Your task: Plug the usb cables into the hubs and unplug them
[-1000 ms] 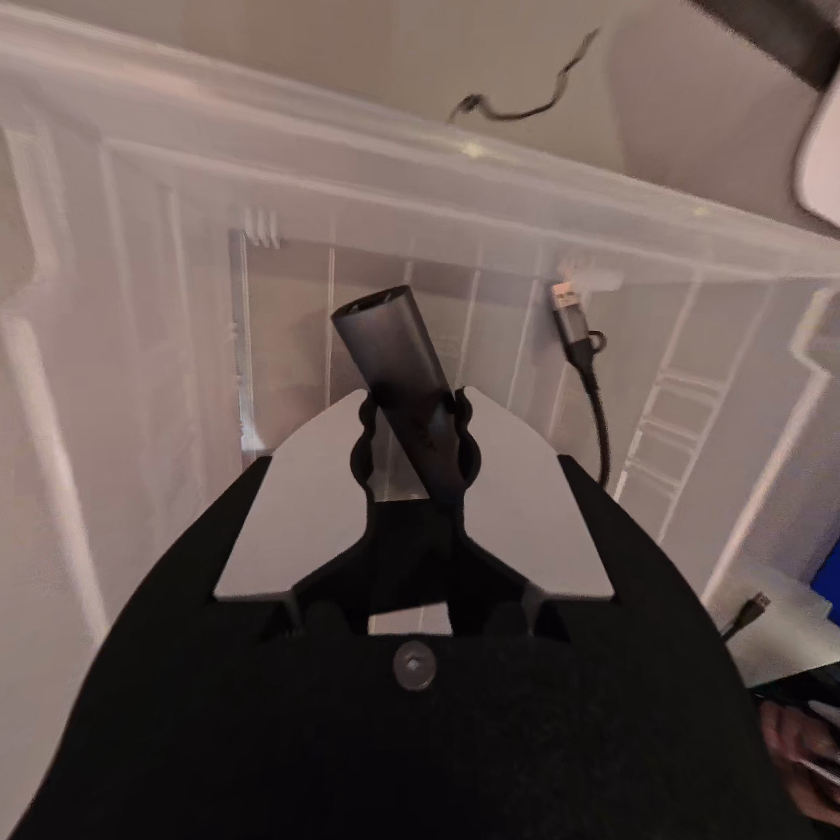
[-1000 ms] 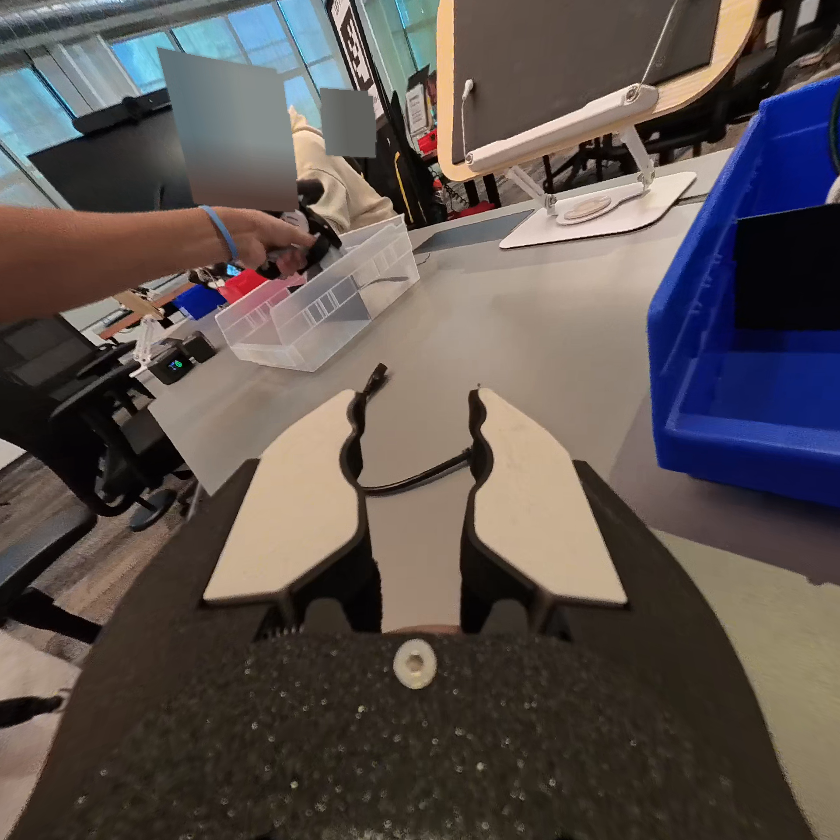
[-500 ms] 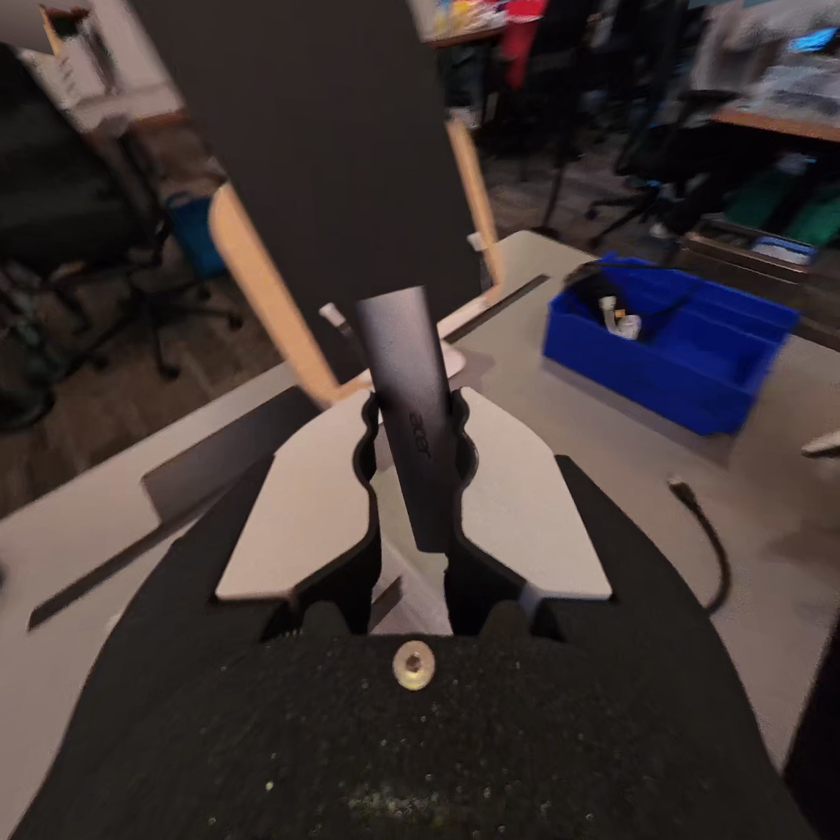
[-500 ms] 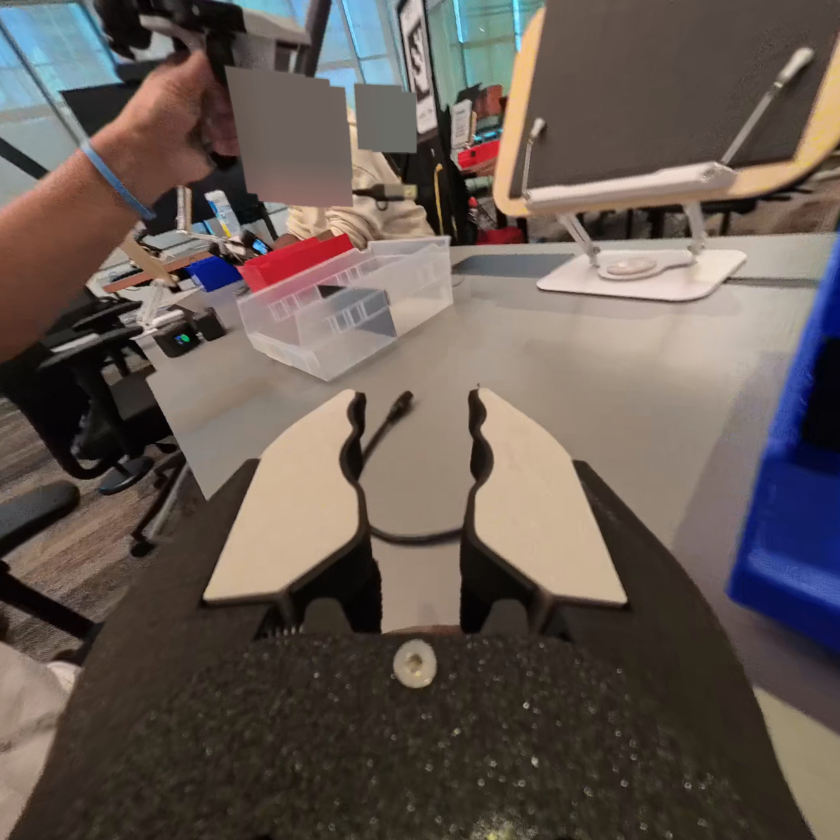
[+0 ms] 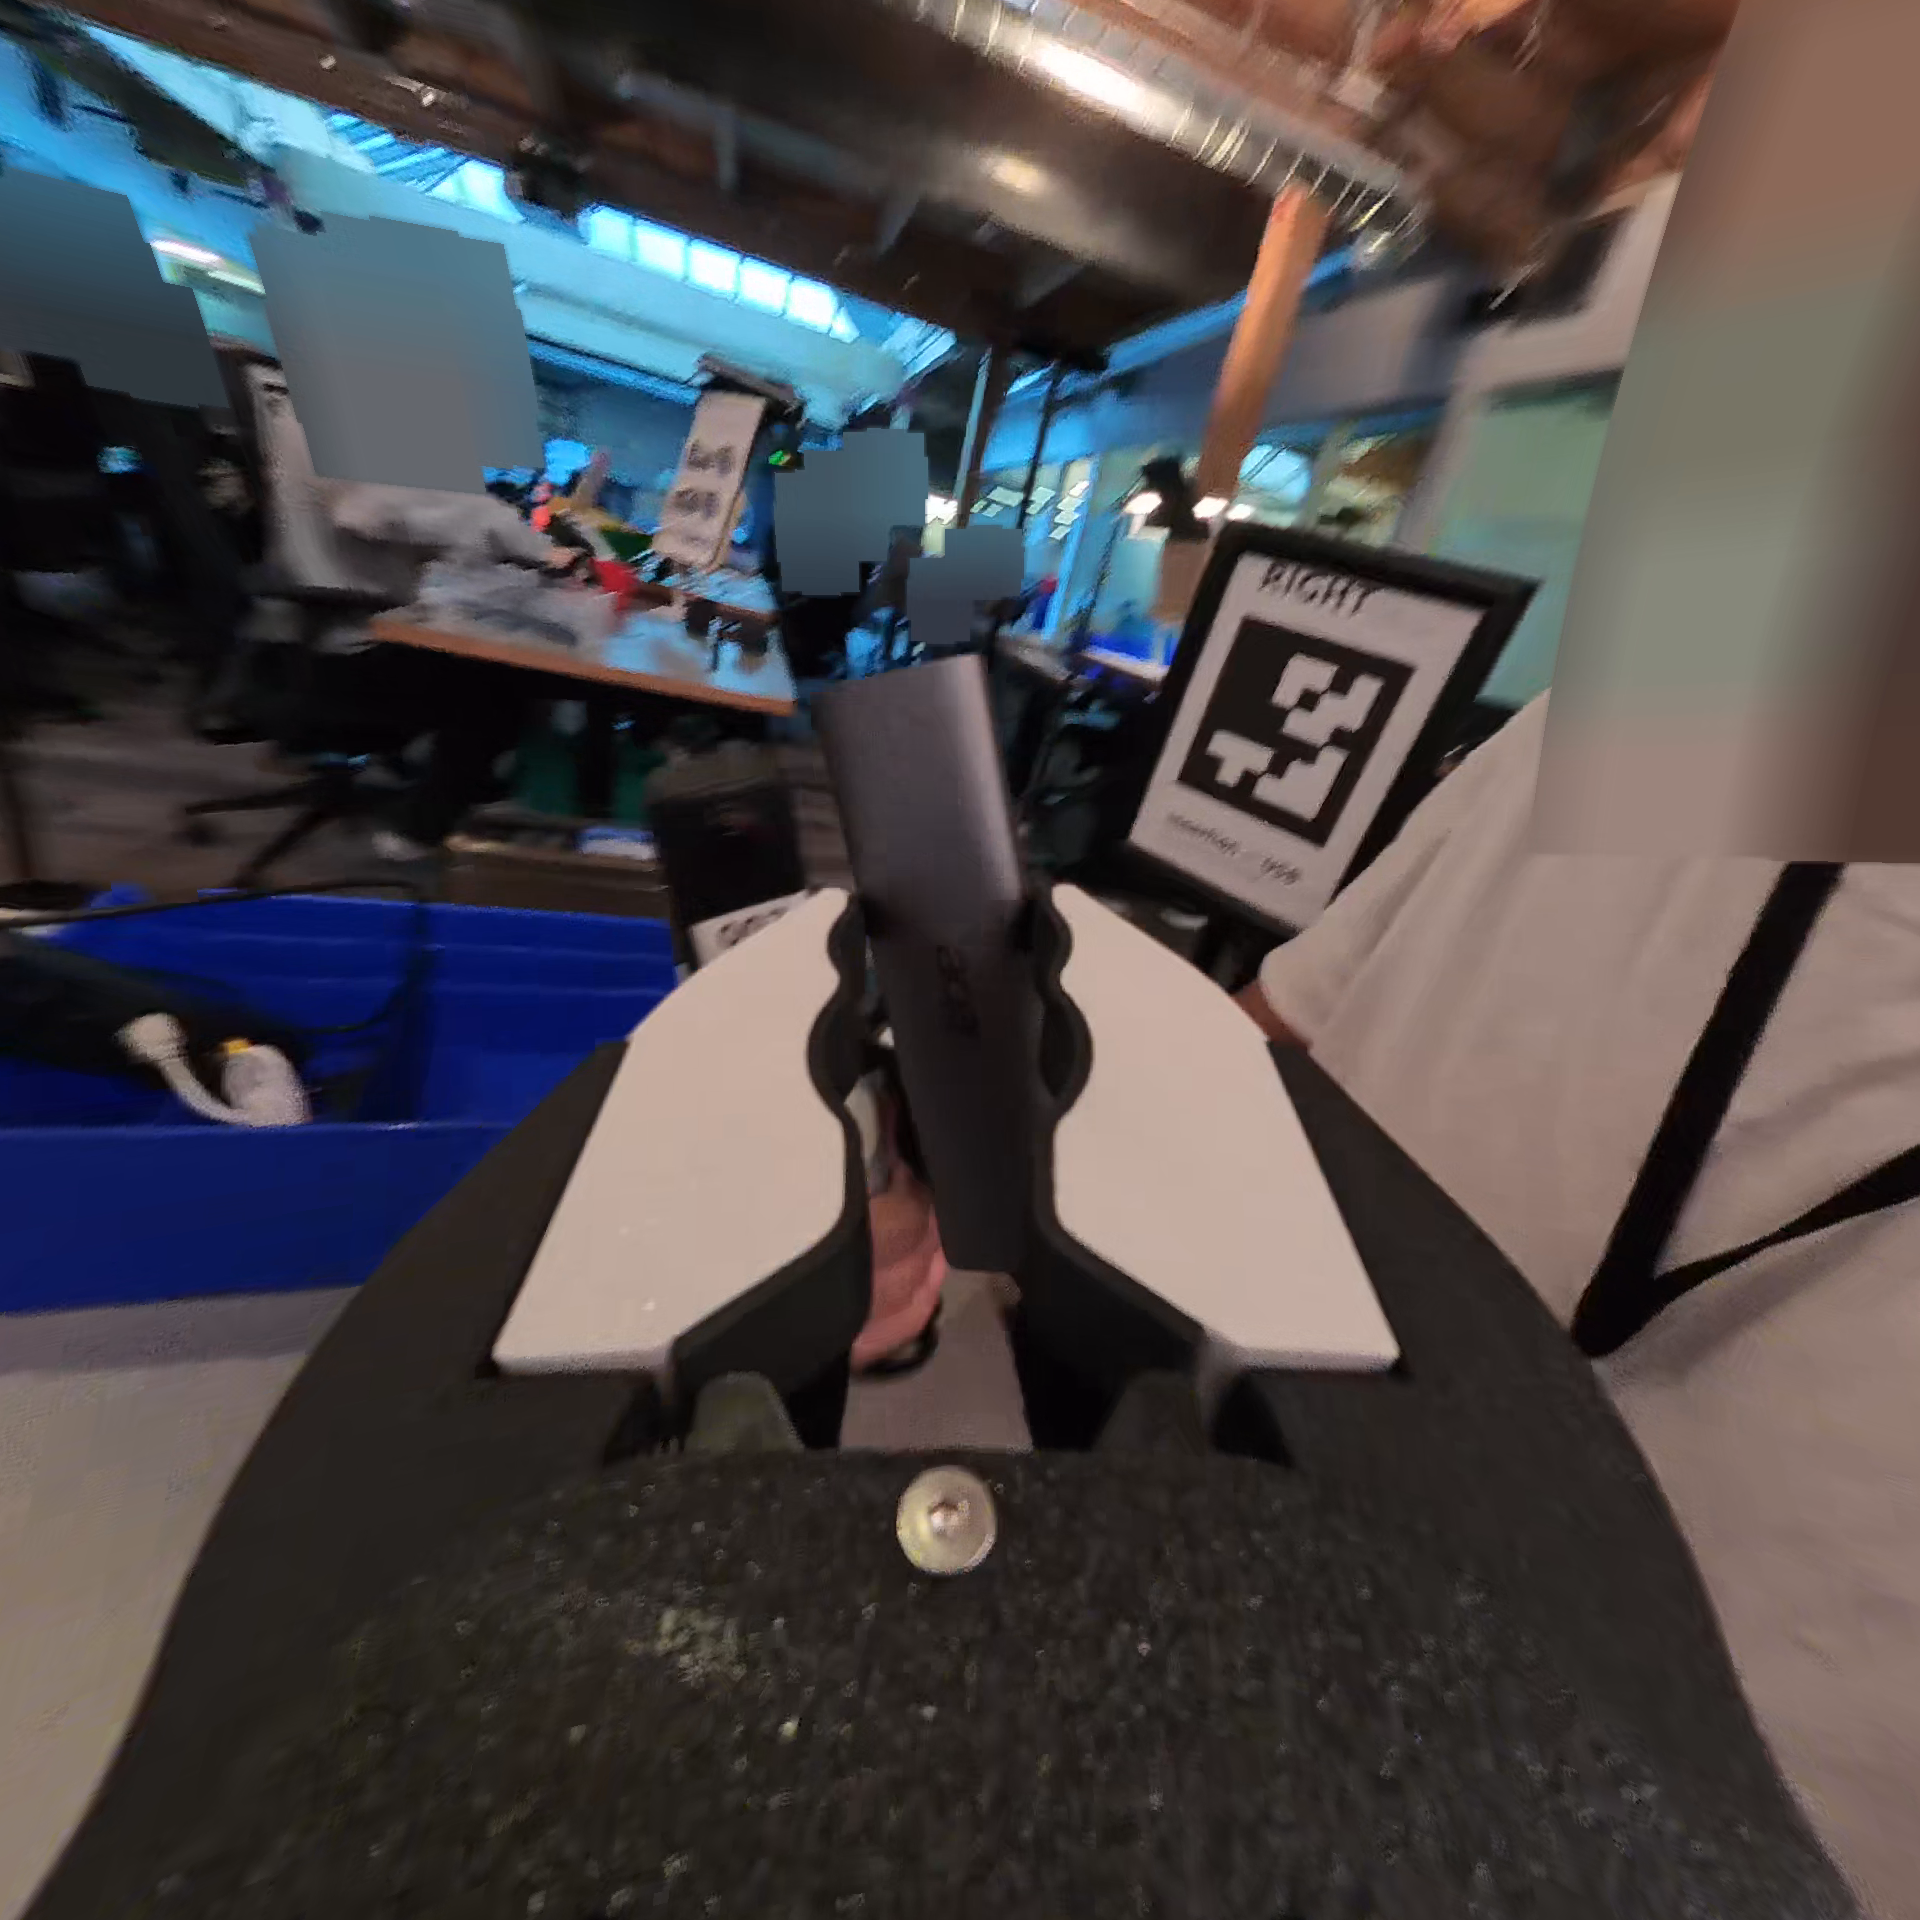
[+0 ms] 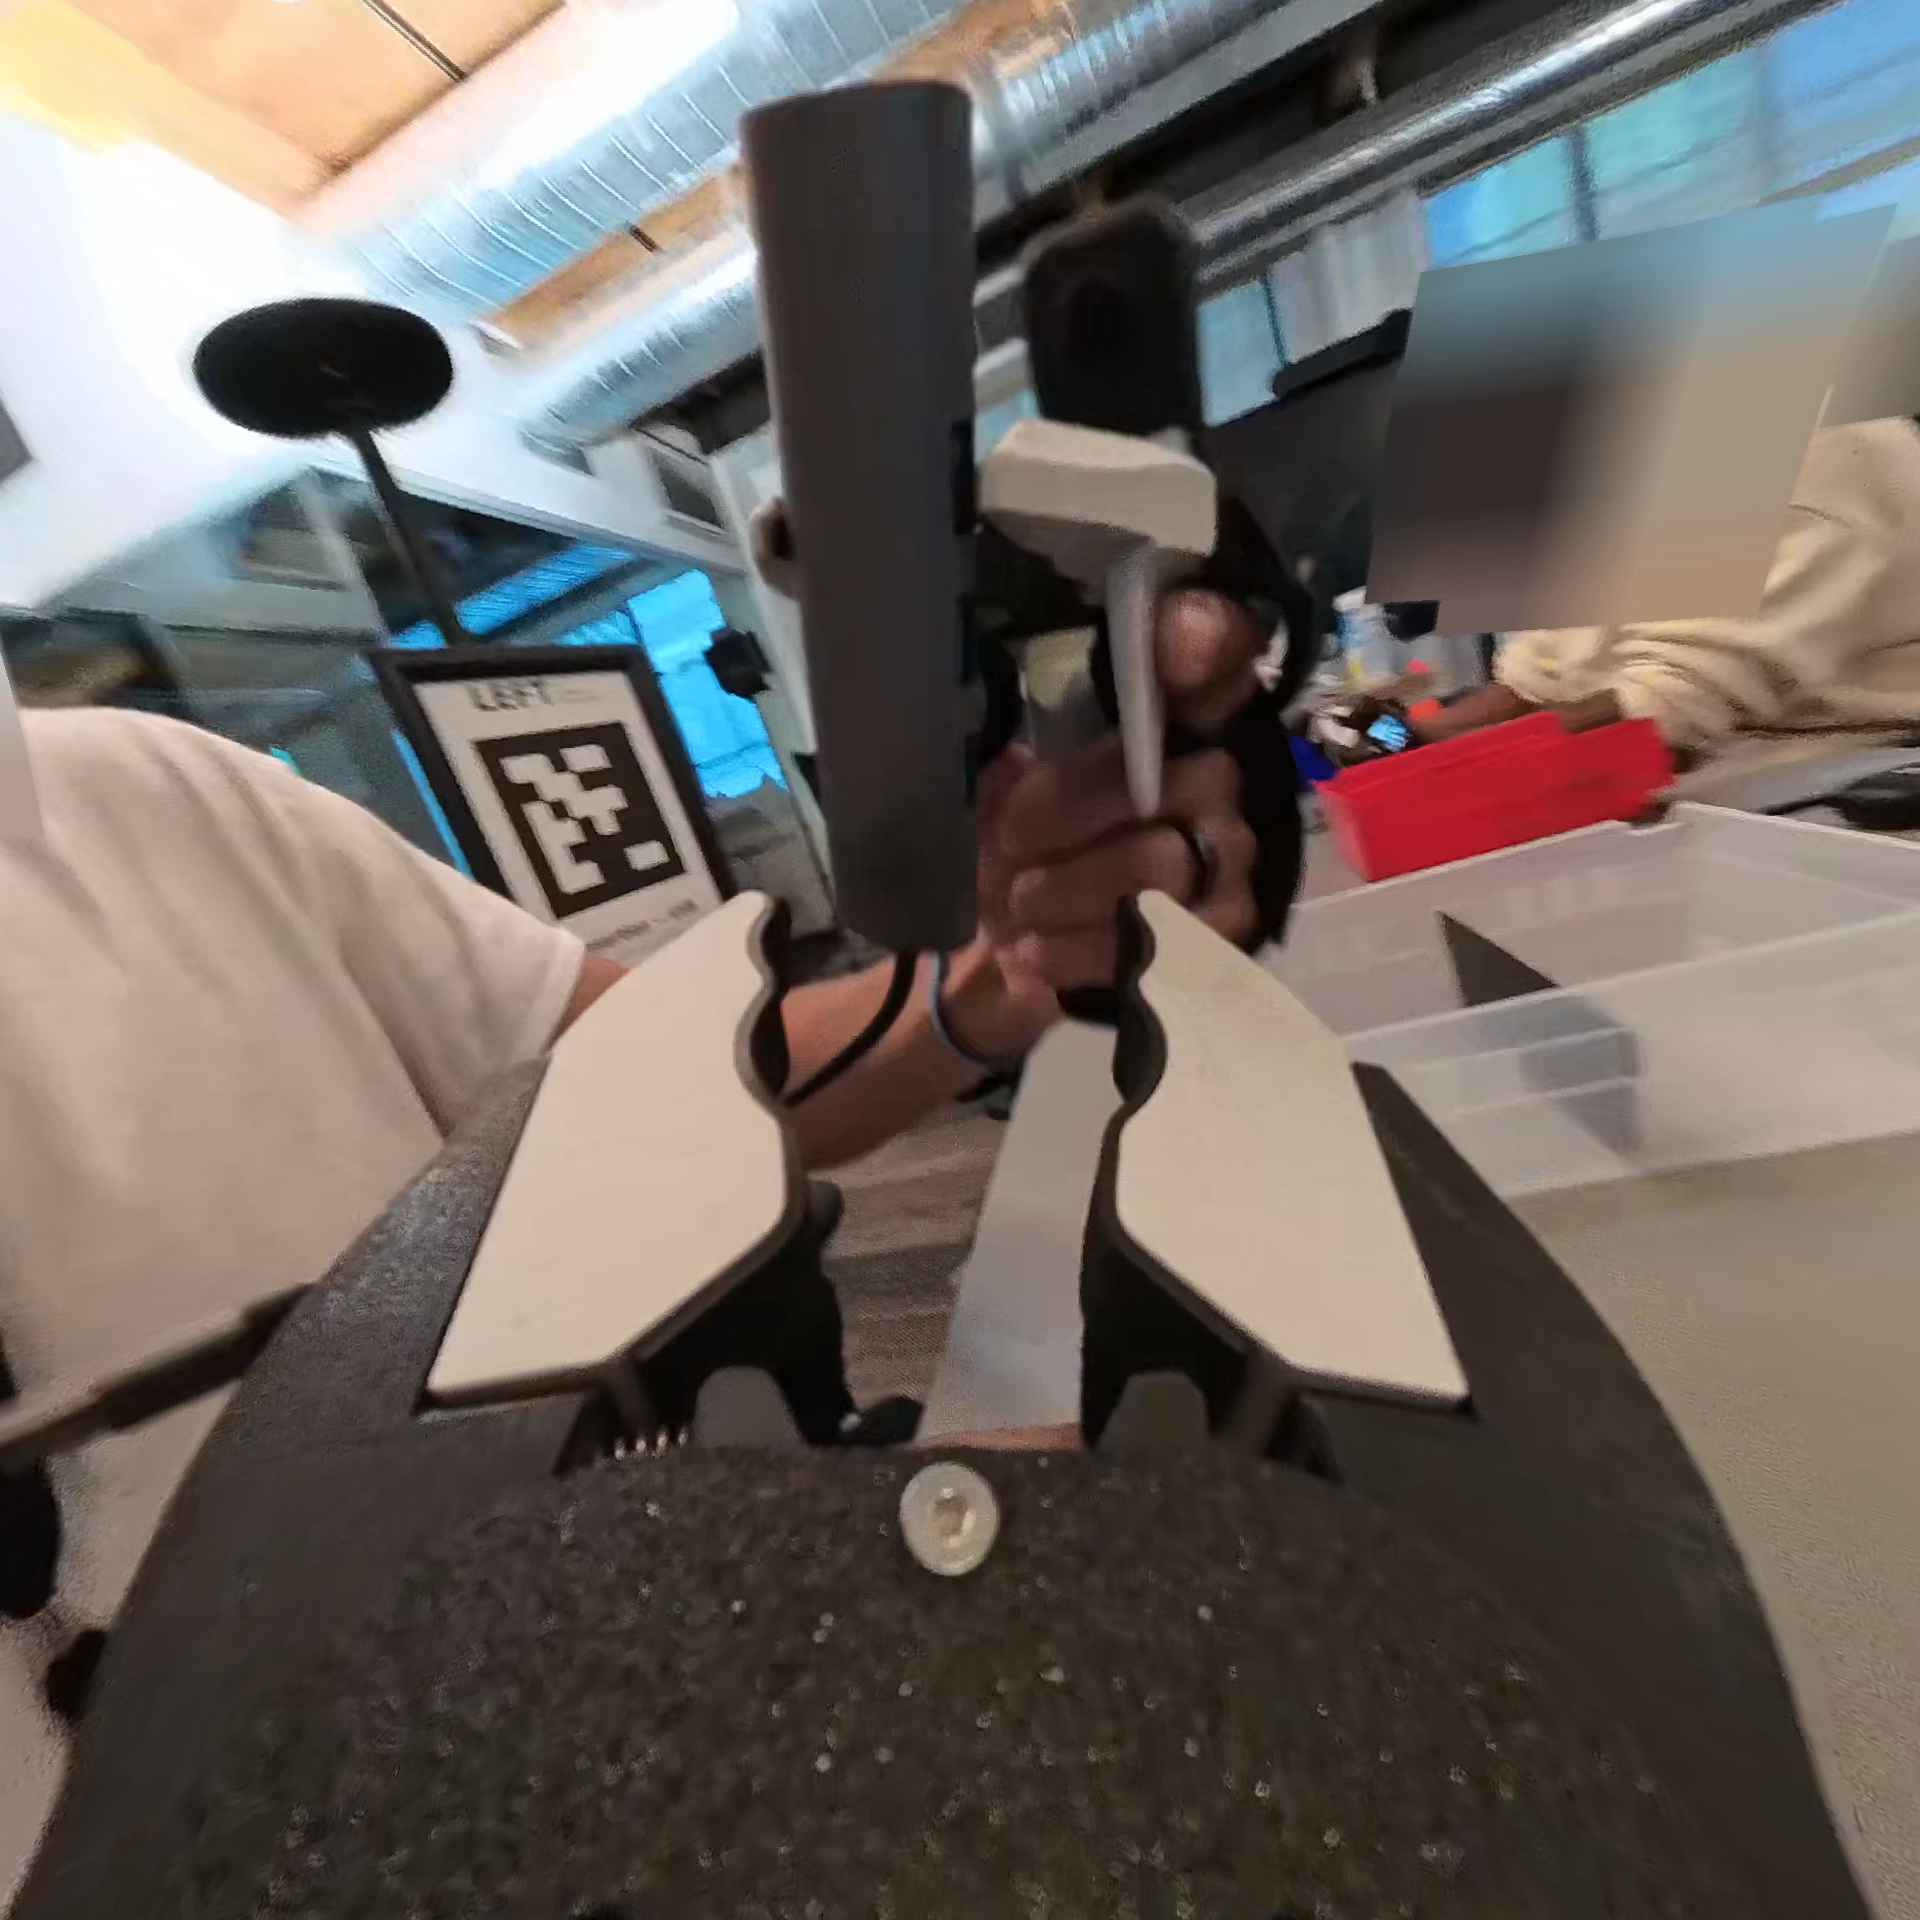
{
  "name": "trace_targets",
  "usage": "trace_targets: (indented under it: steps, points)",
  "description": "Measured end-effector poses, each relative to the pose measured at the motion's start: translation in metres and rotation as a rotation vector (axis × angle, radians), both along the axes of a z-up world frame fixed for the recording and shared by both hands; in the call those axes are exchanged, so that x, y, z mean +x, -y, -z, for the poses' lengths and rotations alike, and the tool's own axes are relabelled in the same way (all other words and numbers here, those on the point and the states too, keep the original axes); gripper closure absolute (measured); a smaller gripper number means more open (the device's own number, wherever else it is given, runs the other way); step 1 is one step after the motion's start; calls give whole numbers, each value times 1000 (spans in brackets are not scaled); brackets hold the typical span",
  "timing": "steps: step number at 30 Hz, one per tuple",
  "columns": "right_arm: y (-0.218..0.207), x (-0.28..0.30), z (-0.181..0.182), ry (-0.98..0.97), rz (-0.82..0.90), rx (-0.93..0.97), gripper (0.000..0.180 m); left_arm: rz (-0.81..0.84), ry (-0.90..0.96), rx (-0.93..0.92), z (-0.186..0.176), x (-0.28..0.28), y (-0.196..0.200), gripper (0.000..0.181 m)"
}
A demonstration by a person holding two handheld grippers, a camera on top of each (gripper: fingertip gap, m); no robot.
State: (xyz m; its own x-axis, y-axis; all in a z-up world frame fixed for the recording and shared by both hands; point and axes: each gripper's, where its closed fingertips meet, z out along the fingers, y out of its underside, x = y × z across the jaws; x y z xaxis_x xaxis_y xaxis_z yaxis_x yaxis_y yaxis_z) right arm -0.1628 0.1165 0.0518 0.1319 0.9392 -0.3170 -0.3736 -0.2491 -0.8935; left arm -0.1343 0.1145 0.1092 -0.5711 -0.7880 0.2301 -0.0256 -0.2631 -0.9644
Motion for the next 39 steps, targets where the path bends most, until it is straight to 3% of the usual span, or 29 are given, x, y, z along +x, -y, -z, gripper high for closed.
trace_targets:
  steps: [2, 4, 6, 9, 13, 17, 19, 23, 26, 30, 35, 39]
  points:
    - [6, -5, 0, -91, -84, -7, 123, 53, 28, -77, 9, 6, 7, 151]
    - [18, -4, 2, -153, -187, 9, 154, 55, 27, -100, 20, 10, 8, 151]
    - [16, -4, 16, -89, -181, -19, 154, 47, -9, -124, 31, 9, 5, 150]
    - [-1, 2, 52, 170, -21, -29, 155, -48, -95, -76, 57, -1, -11, 150]
    - [-26, 24, 105, 676, 238, 36, 155, -245, -229, 179, 103, -23, -33, 140]
    - [-37, 36, 115, 1092, 419, 292, 155, -366, -253, 445, 131, -31, -35, 154]
    - [-39, 31, 109, 1209, 487, 452, 156, -463, -209, 514, 130, -29, -39, 144]
    - [-37, 17, 103, 1291, 564, 656, 156, -463, -222, 559, 133, -27, -31, 144]
    - [-36, 15, 102, 1283, 568, 662, 156, -444, -230, 606, 140, -27, -26, 159]
    - [-35, 18, 106, 1301, 548, 659, 156, -434, -203, 657, 144, -24, -19, 163]
    - [-32, 24, 104, 1191, 564, 554, 156, -501, -191, 816, 142, -21, -20, 163]
    - [-34, 60, 101, 1131, 613, 278, 136, -762, -157, 851, 123, -47, -49, 162]
